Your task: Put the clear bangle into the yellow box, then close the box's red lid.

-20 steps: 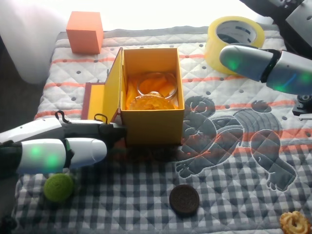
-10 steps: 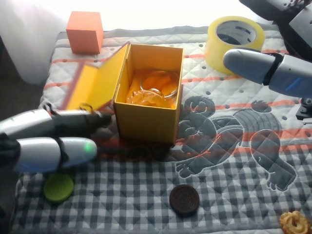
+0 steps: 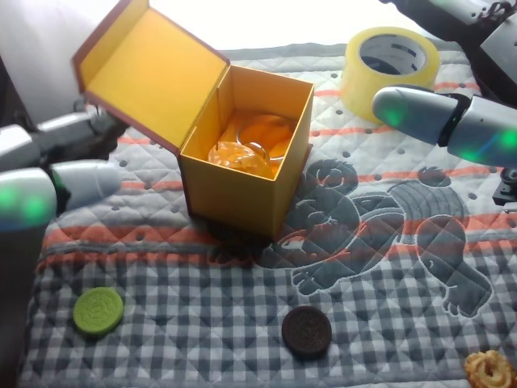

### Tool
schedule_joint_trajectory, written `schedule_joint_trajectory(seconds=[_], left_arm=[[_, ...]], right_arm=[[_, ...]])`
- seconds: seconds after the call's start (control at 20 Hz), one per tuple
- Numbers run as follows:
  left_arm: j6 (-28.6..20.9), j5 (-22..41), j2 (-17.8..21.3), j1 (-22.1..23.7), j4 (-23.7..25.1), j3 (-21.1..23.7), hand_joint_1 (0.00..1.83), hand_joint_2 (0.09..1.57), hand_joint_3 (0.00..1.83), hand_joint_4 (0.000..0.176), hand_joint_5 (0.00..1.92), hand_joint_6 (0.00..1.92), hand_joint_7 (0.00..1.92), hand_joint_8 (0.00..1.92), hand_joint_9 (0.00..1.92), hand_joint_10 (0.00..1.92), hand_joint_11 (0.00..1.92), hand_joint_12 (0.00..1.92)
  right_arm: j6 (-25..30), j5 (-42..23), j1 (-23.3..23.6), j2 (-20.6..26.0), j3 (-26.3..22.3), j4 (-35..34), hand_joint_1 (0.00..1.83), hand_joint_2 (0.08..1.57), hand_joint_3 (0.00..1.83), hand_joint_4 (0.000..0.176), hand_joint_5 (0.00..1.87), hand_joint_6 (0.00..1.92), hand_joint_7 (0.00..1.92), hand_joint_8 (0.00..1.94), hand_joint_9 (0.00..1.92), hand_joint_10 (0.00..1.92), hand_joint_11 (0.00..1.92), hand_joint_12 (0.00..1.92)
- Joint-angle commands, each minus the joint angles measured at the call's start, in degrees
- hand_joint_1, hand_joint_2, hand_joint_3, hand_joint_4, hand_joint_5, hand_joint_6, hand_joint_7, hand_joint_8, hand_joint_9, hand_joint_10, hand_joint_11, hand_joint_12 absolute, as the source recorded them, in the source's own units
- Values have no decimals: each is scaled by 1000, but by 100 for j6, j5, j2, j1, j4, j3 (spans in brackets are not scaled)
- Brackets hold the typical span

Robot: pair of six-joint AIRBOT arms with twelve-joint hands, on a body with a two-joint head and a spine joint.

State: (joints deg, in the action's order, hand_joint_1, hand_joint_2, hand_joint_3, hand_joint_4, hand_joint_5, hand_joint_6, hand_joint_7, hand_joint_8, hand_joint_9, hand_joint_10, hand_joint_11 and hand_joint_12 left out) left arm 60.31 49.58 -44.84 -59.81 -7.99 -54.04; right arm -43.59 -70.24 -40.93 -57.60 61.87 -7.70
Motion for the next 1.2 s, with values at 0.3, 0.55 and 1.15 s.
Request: schedule_joint_trajectory(seconds=[0.3,0.55,1.15], left_arm=[[-27,573,-184,1129,1147,51,149,1352,0,0,192,12,180,14,221,11,60,558],[-628,-789,-269,1870,3322,211,95,1321,15,0,106,1,136,7,162,12,22,474],[-1128,3276,183,1109,642,53,112,1205,0,0,89,7,113,12,182,28,0,864]], right_arm=[[25,-795,-60,50,-9,-74,98,1164,2,87,189,5,325,7,120,5,0,0],[44,-825,-117,120,-8,-65,124,1193,9,87,193,6,331,6,120,3,0,0],[-260,-2435,-937,969,-749,93,210,1313,5,25,184,4,276,7,220,2,15,290]])
